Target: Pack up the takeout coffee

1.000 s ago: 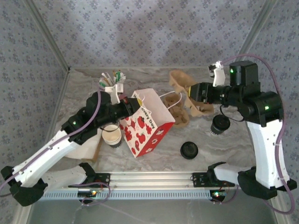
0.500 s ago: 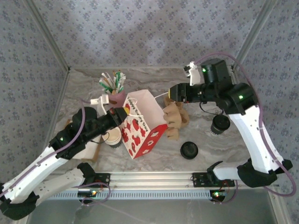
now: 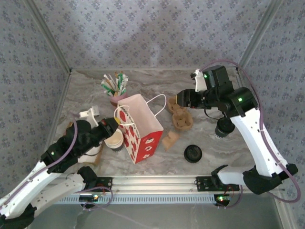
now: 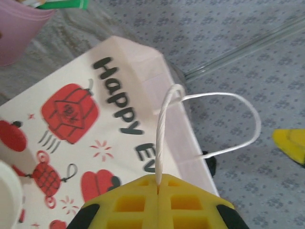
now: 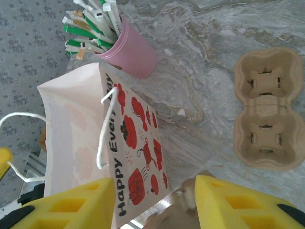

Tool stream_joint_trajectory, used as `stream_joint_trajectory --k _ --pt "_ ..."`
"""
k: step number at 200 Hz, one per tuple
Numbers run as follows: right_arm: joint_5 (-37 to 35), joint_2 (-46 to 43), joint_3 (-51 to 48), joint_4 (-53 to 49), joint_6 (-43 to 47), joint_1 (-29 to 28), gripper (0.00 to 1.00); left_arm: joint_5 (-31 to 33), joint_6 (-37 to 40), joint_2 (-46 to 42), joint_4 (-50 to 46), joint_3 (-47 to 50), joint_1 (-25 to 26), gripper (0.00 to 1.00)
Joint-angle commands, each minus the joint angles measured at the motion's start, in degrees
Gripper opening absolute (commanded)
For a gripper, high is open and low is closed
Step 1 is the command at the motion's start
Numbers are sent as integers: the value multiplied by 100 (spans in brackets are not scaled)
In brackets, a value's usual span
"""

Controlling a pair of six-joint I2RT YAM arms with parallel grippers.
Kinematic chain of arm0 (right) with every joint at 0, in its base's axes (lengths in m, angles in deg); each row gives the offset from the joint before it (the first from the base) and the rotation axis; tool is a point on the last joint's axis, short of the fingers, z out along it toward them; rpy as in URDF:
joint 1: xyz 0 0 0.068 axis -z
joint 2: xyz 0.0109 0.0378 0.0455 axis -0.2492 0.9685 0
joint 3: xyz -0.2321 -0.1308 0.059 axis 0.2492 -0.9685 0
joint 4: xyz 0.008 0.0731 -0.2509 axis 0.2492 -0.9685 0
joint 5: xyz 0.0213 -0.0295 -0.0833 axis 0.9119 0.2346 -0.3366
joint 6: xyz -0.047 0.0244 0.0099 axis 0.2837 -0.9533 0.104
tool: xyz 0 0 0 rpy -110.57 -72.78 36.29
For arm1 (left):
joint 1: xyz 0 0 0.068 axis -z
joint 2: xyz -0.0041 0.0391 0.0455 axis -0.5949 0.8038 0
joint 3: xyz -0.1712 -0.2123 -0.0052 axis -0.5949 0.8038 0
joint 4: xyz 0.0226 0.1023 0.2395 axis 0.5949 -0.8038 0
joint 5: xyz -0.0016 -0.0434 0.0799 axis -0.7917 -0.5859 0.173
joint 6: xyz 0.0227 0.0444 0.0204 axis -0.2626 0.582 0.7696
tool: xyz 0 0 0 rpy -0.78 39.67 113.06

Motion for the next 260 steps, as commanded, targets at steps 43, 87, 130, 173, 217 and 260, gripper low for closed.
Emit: stream_joint_trajectory --k 43,87,130,173,217,260 --pt "52 -664 -831 -149 -130 142 54 386 -225 -467 -642 129 -3 0" --pt "197 -1098 -2224 183 -345 4 53 521 -209 -542 -925 154 -5 3" --pt "180 -1425 -3697 564 -793 -888 52 579 -58 -393 -1034 20 -9 39" --pt "-84 -1475 -4718 1196 -1278 -2116 55 596 105 -255 -1193 -198 -19 74" --pt "-1407 -1190 -5227 1614 -1640 -3447 71 675 214 -244 -1492 -399 -12 98" --pt "-2083 -691 -5298 1952 -1832 -4318 85 745 283 -236 -1730 -571 -16 100"
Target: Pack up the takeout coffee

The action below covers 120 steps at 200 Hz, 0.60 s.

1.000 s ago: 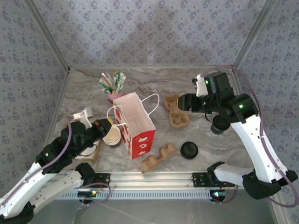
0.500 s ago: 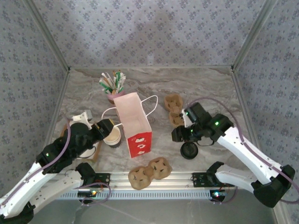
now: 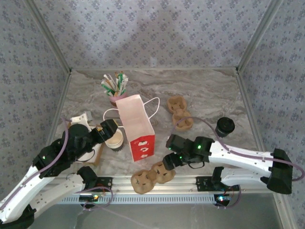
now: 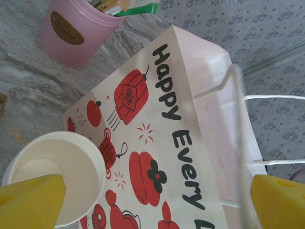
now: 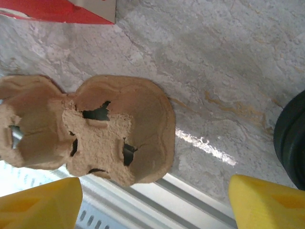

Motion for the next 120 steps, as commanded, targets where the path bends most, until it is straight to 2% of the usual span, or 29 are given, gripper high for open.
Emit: stream_joint_trajectory --k 1,44,120 --pt "-684 242 -24 278 -242 -375 85 140 143 2 -271 -233 -9 100" --pt "-1077 830 152 495 -391 -990 89 152 189 -58 -563 -344 -8 99" --pt "-1068 1808 446 757 -411 -1445 96 107 180 -218 -762 -376 -8 99"
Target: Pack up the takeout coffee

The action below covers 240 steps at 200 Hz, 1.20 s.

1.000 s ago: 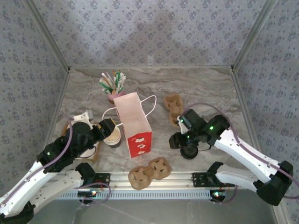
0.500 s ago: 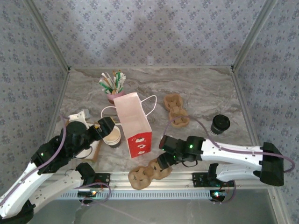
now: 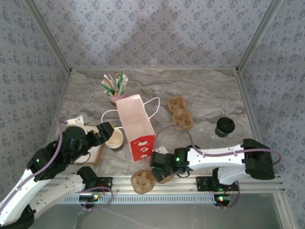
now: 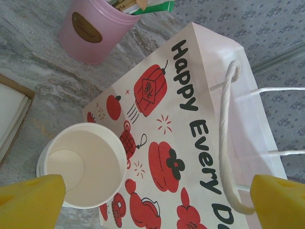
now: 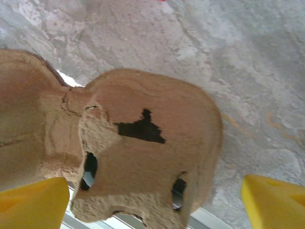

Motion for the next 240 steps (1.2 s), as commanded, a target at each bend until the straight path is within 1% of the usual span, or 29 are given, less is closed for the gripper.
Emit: stream_joint_trajectory --k 1,17,33,72,105,125,140,171,196,223,240 --pt "-152 227 188 42 -109 -65 96 39 97 -49 -137 -169 -7 99" --pt "-179 359 224 1 -136 -61 96 9 97 -47 -130 -167 -14 99" --pt "-236 474 218 -63 -218 -64 93 0 97 -45 -132 -160 -13 99" --pt "-366 529 170 -268 -413 -66 76 -35 106 -49 -117 -168 -7 99" --pt "-325 178 129 -463 -496 24 63 -82 148 -41 -84 -195 -13 99" --pt "-243 -151 23 -469 -460 201 59 -127 223 -32 -67 -263 -7 99" --pt "-119 -470 -70 -453 -399 379 59 -165 290 -32 -90 -341 -3 99" --pt "283 -1316 -324 -431 -224 960 59 -182 441 -32 -198 -538 0 99" --pt "831 -2148 -566 -483 57 1657 59 -259 656 -32 -203 -743 2 99" --pt "1964 -3065 -735 -571 546 2714 59 -351 1023 65 -312 -1167 3 99" --pt "2662 -3481 -694 -666 747 3318 59 -552 1220 266 -383 -1480 -2 99"
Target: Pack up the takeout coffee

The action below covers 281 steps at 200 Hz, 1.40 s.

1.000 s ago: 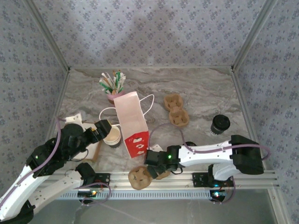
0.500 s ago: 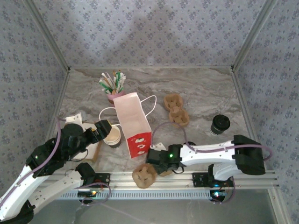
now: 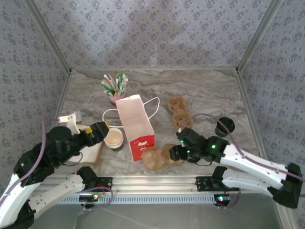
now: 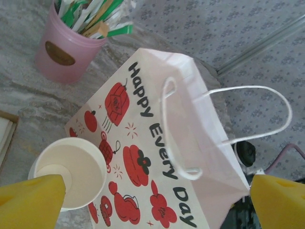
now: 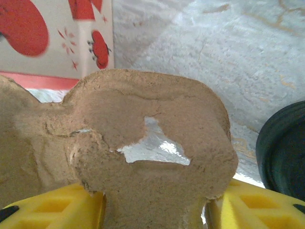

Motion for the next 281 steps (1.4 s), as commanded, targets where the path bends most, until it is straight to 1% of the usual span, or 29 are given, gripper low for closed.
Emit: stream_joint_trajectory --k 1,36,81,106,114,133,153,161,176,191,227,251,264,281 --pt "1319 -546 -13 -297 504 676 59 -285 491 227 -118 -502 0 99" --pt "2689 -902 318 -375 513 1912 59 -967 799 781 128 -912 -5 93" --pt "4055 -823 911 -336 402 3136 59 -1456 1028 1462 440 -1412 31 82" --pt "4618 -702 1133 -208 211 3703 59 -1623 1089 1769 725 -1592 147 77" --pt "4798 -672 1159 -68 83 3872 59 -1664 1106 1865 816 -1649 197 74" --pt "5118 -606 1154 386 -323 4211 59 -1718 1197 2132 1036 -1817 451 72" --pt "5346 -506 1155 830 -789 4496 59 -1727 1399 2608 1280 -2109 924 71" --pt "5428 -463 1163 1104 -967 4606 59 -1715 1554 2882 1292 -2337 1165 71" --pt "5553 -378 1236 1297 -1196 4757 60 -1617 1888 3424 1264 -2822 1620 71" --pt "5642 -301 1337 1372 -1342 4870 60 -1526 2193 3903 1197 -3251 1856 72" --pt "5892 -226 1443 1639 -1739 5043 61 -1558 2792 4780 1334 -3859 1888 71" --pt "6008 -223 1518 1674 -1863 5105 61 -1525 3102 5205 1368 -4197 1892 64" --pt "6060 -227 1532 1685 -1891 5128 61 -1615 3204 5313 1524 -4249 1886 61" --pt "6136 -219 1528 1699 -1918 5133 62 -1699 3279 5393 1641 -4242 1892 53"
